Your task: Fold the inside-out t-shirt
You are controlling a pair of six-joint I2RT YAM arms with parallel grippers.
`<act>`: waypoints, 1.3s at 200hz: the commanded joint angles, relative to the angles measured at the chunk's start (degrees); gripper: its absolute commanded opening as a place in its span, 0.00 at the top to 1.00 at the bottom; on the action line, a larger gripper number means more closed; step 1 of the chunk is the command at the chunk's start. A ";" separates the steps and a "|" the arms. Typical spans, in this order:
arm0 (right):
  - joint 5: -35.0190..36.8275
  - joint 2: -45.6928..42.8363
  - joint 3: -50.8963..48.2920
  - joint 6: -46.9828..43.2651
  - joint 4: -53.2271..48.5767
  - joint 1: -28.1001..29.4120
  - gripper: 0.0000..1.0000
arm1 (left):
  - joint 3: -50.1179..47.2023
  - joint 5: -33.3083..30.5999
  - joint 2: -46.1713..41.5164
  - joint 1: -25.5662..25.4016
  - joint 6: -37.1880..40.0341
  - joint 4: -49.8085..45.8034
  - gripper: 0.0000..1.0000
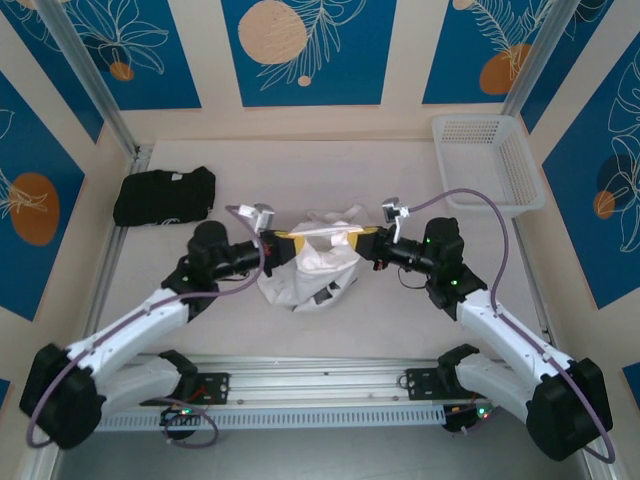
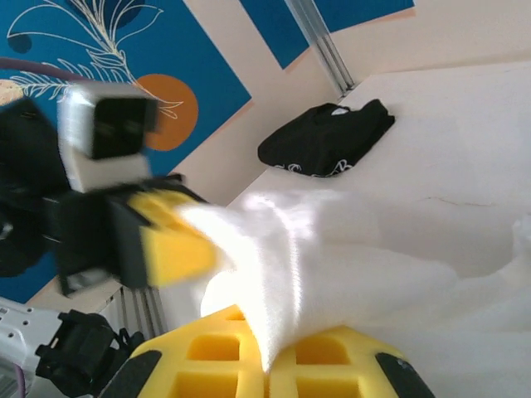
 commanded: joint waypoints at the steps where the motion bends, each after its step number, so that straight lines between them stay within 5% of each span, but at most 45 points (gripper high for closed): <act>1: -4.16 1.19 0.04 -1.59 -0.29 0.24 0.89 | -0.44 5.96 -3.69 0.92 0.60 1.20 1.00; 30: -3.17 0.94 1.83 -4.14 -4.90 0.65 0.83 | 0.94 6.70 -5.55 1.68 2.37 -3.13 1.00; 71: 10.77 -3.48 6.08 -12.81 -21.58 3.22 0.68 | 1.56 6.52 -6.27 2.08 2.56 -3.97 1.00; 112: 23.65 -9.89 6.88 -23.05 -28.64 12.87 0.70 | 1.89 5.57 -5.51 2.17 2.79 -5.16 1.00; 136: 23.41 -10.30 5.62 -27.37 -26.88 19.57 0.75 | 1.91 5.22 -5.38 2.24 3.05 -5.61 1.00; 160: 26.75 -5.06 6.30 -29.12 -25.64 23.63 0.66 | 1.95 5.73 -5.55 2.27 2.89 -5.61 1.00; 203: 25.79 4.20 8.15 -29.28 -21.19 23.80 0.57 | 1.75 5.79 -6.21 2.30 2.92 -6.18 1.00; 260: 20.45 11.83 8.97 -27.22 -15.75 21.60 0.59 | 1.40 5.85 -6.30 2.26 2.73 -5.76 1.00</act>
